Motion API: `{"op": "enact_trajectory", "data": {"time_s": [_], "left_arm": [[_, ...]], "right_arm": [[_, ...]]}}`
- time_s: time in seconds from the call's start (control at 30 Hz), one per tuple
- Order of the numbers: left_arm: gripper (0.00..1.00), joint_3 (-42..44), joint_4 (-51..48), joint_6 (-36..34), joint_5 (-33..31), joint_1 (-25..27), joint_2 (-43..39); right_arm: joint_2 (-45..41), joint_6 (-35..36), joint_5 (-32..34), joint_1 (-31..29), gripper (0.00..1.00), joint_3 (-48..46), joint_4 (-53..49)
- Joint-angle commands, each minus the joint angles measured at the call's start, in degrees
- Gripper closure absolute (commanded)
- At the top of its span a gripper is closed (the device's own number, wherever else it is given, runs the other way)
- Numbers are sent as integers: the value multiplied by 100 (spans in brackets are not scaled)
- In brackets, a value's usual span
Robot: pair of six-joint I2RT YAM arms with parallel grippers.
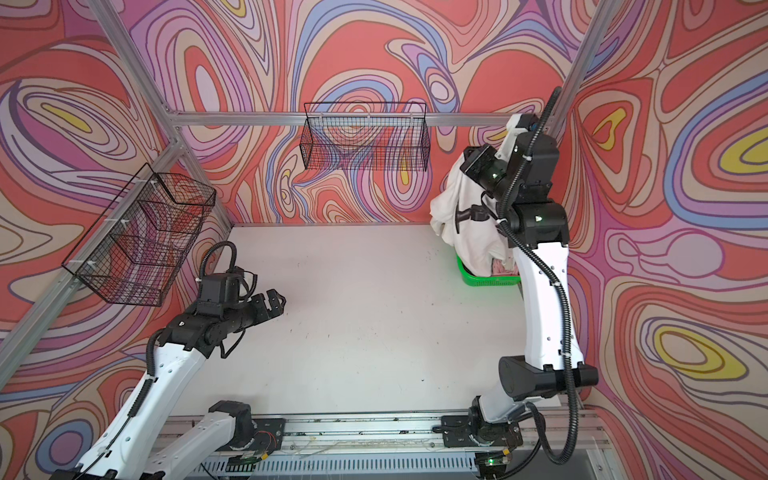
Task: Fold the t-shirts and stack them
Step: 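Grasp the white t-shirt with the right gripper and lift it out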
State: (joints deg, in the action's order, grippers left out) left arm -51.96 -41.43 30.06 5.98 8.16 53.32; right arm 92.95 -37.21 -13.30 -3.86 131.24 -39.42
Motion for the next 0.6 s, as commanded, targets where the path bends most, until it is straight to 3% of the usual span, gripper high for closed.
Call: {"op": "enact_trajectory", "data": {"time_s": [0.0,0.1,0.27,0.47,0.57], "left_arm": [[0,87,-87,-36,-44,-34,-76],[0,75,-91,-43,-84,-34,-80],[0,79,-119,-35,-230,-51,-151],[0,72,-98,-15,-318,-120,-225],[0,33,-190,44,-659,-164,-329]], "right_arm": [[484,-21,-662,-193,100,1144,-698],[760,-161,-1112,-645,100,1779,-652],[411,-305,-1449,-1557,100,1067,147],[751,-447,-2186,-2812,100,1422,643],[1063,-494,-2287,-3286,100,1615,767]]}}
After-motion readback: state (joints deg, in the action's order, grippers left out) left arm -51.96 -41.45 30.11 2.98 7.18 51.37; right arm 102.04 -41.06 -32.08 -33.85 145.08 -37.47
